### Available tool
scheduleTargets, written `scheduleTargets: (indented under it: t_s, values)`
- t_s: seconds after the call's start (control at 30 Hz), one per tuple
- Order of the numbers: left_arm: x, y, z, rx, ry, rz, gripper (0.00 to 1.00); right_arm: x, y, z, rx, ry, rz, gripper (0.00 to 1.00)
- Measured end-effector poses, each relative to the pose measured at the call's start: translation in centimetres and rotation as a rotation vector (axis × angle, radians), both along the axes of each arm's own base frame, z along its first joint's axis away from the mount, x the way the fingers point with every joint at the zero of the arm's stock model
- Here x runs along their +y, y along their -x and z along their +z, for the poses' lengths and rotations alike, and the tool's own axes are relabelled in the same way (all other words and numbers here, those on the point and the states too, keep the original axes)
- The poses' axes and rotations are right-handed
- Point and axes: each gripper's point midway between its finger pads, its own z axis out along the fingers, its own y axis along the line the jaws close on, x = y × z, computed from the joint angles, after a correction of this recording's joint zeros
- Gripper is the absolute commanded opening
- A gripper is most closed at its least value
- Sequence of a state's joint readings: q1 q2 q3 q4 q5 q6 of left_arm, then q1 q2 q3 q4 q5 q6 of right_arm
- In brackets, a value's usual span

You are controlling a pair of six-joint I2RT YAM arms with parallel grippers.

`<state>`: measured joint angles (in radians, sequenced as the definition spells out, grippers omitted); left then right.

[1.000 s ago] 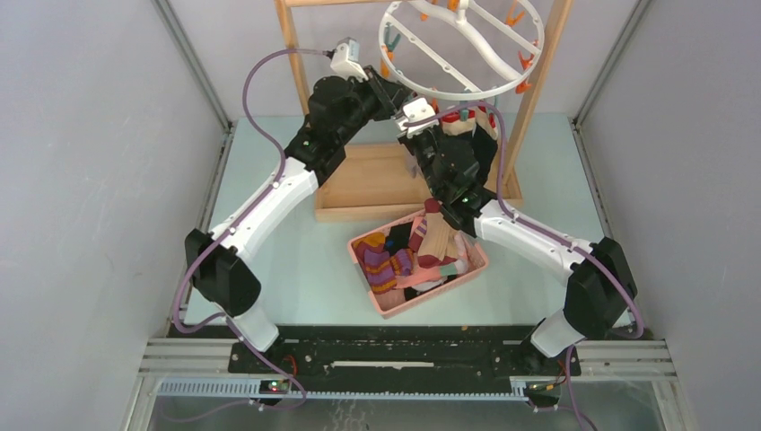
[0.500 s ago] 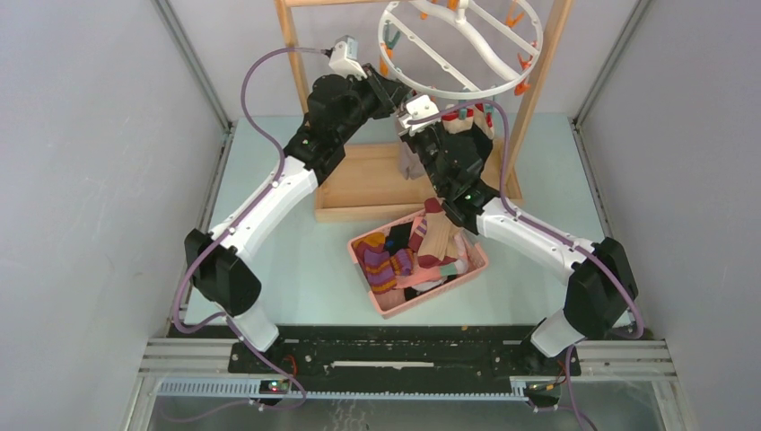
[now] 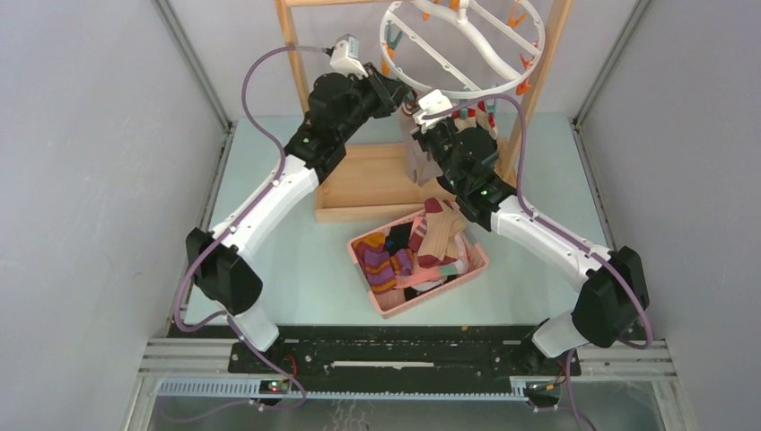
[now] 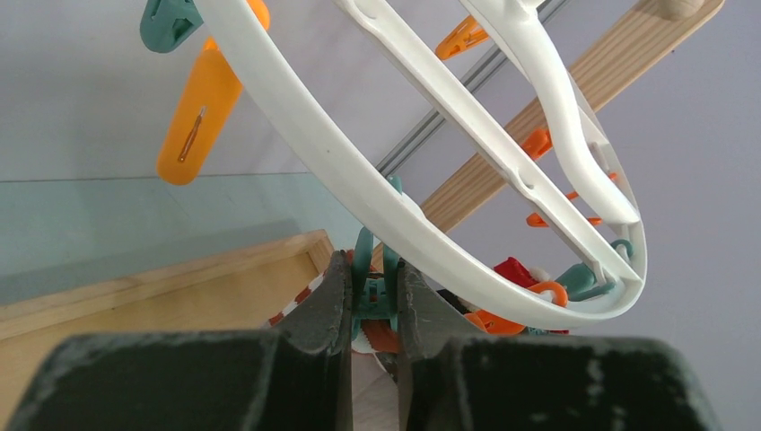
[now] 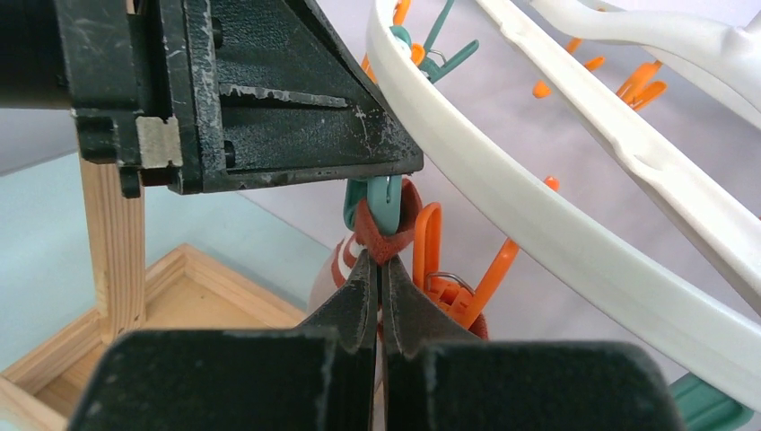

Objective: Clip the socks to the hanger
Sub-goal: Clamp the sock onto the hanger.

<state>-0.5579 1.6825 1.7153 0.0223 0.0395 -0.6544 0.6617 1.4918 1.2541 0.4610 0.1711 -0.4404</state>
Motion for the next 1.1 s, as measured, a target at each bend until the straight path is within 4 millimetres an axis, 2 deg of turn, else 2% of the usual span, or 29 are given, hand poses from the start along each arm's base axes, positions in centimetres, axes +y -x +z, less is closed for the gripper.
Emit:
scheduleTargets:
  t_s: [0.33,0.6,0.87,1.1]
  values:
    - [-0.2,-0.4,-1.1,0.018,-0.02,0.0,0.0,0.1,0.3,0.0,0.005,0.006,0.012,0.0]
    - [-0.3,-0.5,-1.3,0.021,-0.022,0.0,0.0,-0.2,-0.4,1.8,-0.01,-0.014,-0.064,0.0]
    - [-0.3,-0.5,-1.5,0.028,-0.027,0.0,0.0,-1.0,-0.9,0.5,0.036,0.021,-0.08,0.0]
    - [-0.2,-0.5,-1.7,0.034,-0.03,0.003,0.0,-0.9,-0.1,-0.9,0.084,0.072,-0.033,0.0]
